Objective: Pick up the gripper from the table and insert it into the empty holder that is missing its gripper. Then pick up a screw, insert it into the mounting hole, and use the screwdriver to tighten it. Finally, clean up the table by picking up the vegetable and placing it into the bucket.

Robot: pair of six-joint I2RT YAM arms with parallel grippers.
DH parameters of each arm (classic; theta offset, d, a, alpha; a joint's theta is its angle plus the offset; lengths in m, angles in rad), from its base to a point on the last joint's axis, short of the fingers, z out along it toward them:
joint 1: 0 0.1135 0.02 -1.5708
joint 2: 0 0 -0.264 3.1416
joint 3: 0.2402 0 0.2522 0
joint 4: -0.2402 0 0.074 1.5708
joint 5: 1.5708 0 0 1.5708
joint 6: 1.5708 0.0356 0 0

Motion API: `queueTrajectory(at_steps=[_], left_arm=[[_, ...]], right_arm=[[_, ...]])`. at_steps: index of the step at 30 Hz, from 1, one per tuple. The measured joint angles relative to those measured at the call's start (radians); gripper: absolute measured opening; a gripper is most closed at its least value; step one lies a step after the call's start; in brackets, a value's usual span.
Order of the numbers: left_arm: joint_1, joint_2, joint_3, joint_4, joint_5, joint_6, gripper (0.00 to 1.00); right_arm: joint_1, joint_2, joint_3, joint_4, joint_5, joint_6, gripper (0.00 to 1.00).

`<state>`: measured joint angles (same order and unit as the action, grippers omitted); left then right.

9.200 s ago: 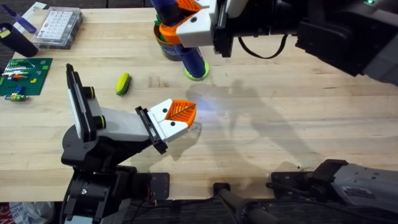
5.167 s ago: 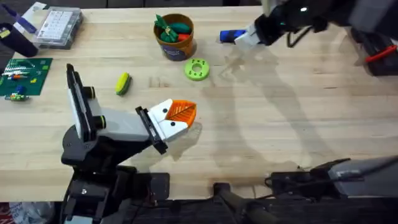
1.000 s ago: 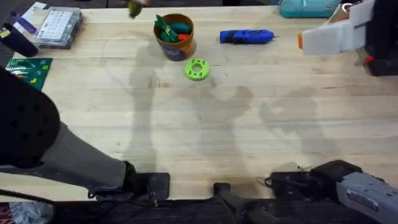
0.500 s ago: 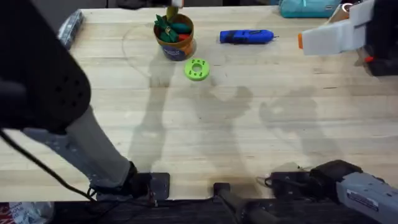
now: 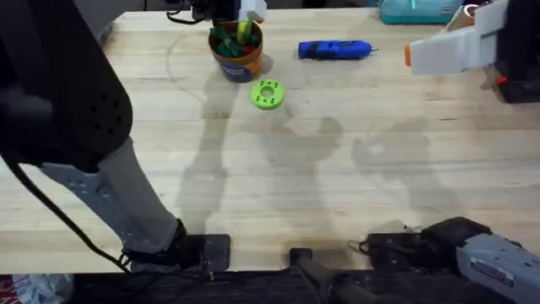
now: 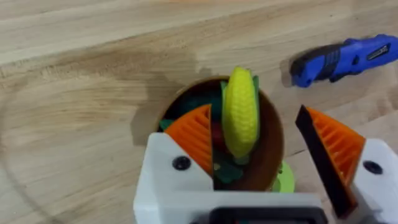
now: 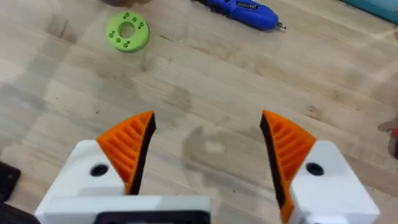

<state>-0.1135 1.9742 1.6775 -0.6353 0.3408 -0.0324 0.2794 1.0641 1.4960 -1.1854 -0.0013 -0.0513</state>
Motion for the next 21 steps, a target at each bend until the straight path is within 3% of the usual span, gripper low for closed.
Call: queueTrajectory(at_steps=[7, 18, 19, 21], left_arm=[[0.0, -0.079, 0.0, -0.049, -0.003, 0.013, 0.854], [0.0, -0.45, 0.004, -0.448, -0.183, 0.128, 0.861], [0.0, -0.551, 0.004, -0.538, -0.225, 0.138, 0.861], [0.0, -0.622, 0.004, -0.573, -0.242, 0.141, 0.861]], right_arm=[[0.0, 0.0, 0.0, 0.0, 0.0, 0.0, 0.993], [0.0, 0.0, 0.0, 0.0, 0.0, 0.0, 0.993], [0.0, 0.0, 0.0, 0.0, 0.0, 0.0, 0.993], [0.0, 0.0, 0.0, 0.0, 0.0, 0.0, 0.993]])
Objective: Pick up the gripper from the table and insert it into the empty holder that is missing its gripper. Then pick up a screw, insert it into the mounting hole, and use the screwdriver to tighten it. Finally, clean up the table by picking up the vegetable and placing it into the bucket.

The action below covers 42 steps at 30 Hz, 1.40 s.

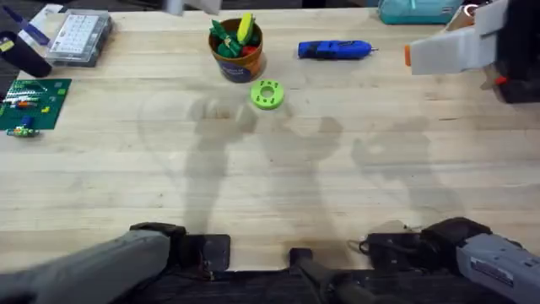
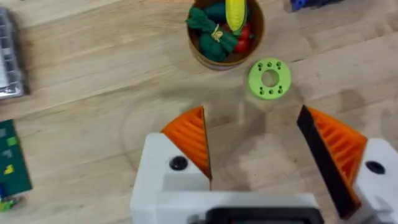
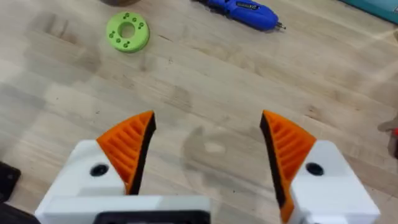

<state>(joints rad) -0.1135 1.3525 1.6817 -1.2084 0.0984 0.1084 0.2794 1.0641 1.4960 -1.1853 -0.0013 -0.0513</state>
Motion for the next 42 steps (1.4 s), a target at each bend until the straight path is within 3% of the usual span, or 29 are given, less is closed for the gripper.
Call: queueTrajectory(at_steps=[2, 5, 7, 42], left_arm=[[0.0, -0.072, 0.0, -0.022, -0.013, 0.001, 0.861], [0.0, -0.28, 0.002, -0.107, -0.038, 0.001, 0.863], [0.0, -0.303, 0.002, -0.124, -0.043, 0.001, 0.863], [0.0, -0.306, 0.002, -0.132, -0.043, 0.001, 0.863]], right_arm=[[0.0, 0.0, 0.0, 0.0, 0.0, 0.0, 0.993], [0.0, 0.0, 0.0, 0.0, 0.0, 0.0, 0.993], [0.0, 0.0, 0.0, 0.0, 0.0, 0.0, 0.993], [0.0, 0.0, 0.0, 0.0, 0.0, 0.0, 0.993]])
